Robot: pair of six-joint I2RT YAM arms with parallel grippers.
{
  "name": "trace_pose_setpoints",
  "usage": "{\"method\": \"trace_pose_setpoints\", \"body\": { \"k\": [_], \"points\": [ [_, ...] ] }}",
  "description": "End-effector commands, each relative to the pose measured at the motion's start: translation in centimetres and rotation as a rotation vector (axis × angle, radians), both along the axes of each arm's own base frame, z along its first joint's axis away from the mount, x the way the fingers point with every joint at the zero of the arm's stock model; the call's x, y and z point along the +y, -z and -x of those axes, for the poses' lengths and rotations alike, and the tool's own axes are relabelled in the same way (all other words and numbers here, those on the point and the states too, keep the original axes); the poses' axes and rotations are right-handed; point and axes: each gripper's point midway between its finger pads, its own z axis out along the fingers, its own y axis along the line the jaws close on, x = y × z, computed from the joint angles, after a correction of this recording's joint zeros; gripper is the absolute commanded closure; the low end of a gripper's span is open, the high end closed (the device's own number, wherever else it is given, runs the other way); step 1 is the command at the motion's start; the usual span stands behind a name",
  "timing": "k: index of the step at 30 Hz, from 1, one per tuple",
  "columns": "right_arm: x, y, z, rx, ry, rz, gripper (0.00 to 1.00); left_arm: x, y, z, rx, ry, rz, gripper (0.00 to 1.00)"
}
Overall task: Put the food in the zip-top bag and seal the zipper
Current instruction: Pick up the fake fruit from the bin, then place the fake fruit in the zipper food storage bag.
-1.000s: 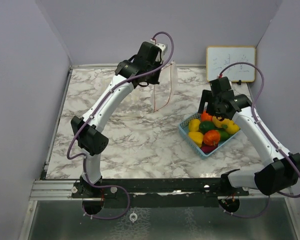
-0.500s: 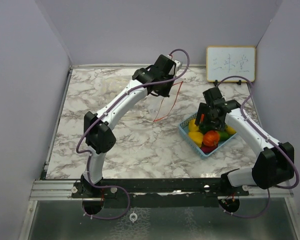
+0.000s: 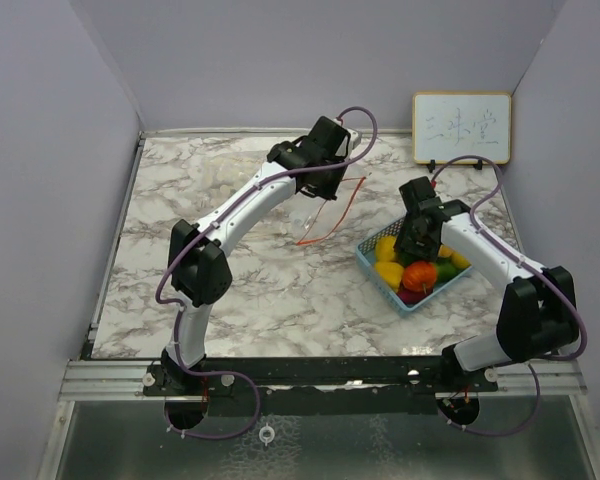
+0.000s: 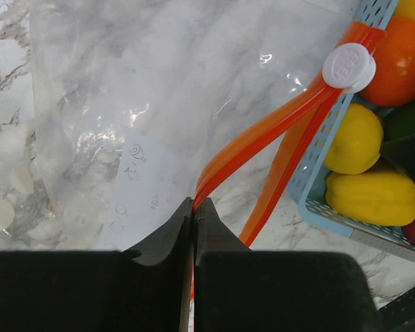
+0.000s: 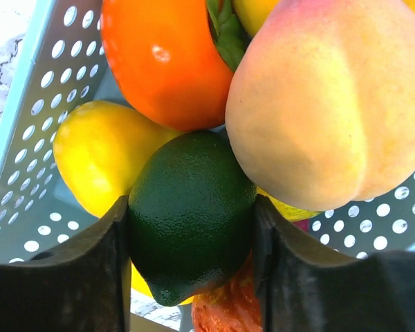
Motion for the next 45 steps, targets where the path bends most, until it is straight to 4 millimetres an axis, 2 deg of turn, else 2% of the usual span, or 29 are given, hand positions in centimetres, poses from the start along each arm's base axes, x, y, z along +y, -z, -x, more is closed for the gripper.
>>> {"method": "trace_pose_setpoints", "body": {
  "k": [1,5,9,13,16,20,25,30,34,40,43,45],
  "points": [
    [-0.1,-0.5,-1.4,-0.06,0.008,0.013,0.8,0.3,-2.9,0.6,-0.047,0.001,0.047,1.0],
    [0.5,-3.5,-1.3,-0.1,-0.056,-0.019,0.89,0.5,-3.3,0.4,-0.055,-0.011,0.05,1.0],
    [2.7,-8.7,-1.7,-0.204,-0.216,-0.119,0.91,0.1,-4.2,0.3,-0.055,-0.024,0.082,1.0],
    [6.3,-15.0,-2.9,-0.409,-0.407,-0.274,0.92,-1.0,-5.0,0.5,-0.025,-0.03,0.142,1.0],
    [9.7,-18.6,-3.4,-0.569,-0.551,-0.421,0.92,-2.1,-5.6,0.9,0.014,-0.03,0.206,1.0],
    [12.7,-21.2,-3.4,-0.697,-0.663,-0.577,0.92,-3.6,-7.6,1.1,0.057,-0.037,0.314,1.0],
    [14.9,-22.8,-3.4,-0.777,-0.772,-0.688,0.92,-4.3,-9.7,1.0,0.124,-0.044,0.468,1.0],
    [15.2,-22.9,-4.1,-0.813,-0.754,-0.718,0.92,-4.0,-9.5,1.0,0.198,-0.075,0.563,1.0],
    [13.6,-19.3,-5.7,-0.744,-0.659,-0.599,0.92,-3.7,-10.0,1.0,0.237,-0.08,0.628,1.0],
    [10.2,-13.8,-7.2,-0.634,-0.542,-0.389,0.93,-2.9,-12.0,1.0,0.305,-0.071,0.785,1.0],
    [8.4,-12.2,-7.6,-0.587,-0.492,-0.286,0.94,-2.8,-11.6,1.0,0.351,-0.073,0.835,1.0],
    [7.2,-11.9,-8.0,-0.578,-0.461,-0.217,0.95,-2.8,-11.0,1.2,0.374,-0.079,0.842,1.0]
  ]
}}
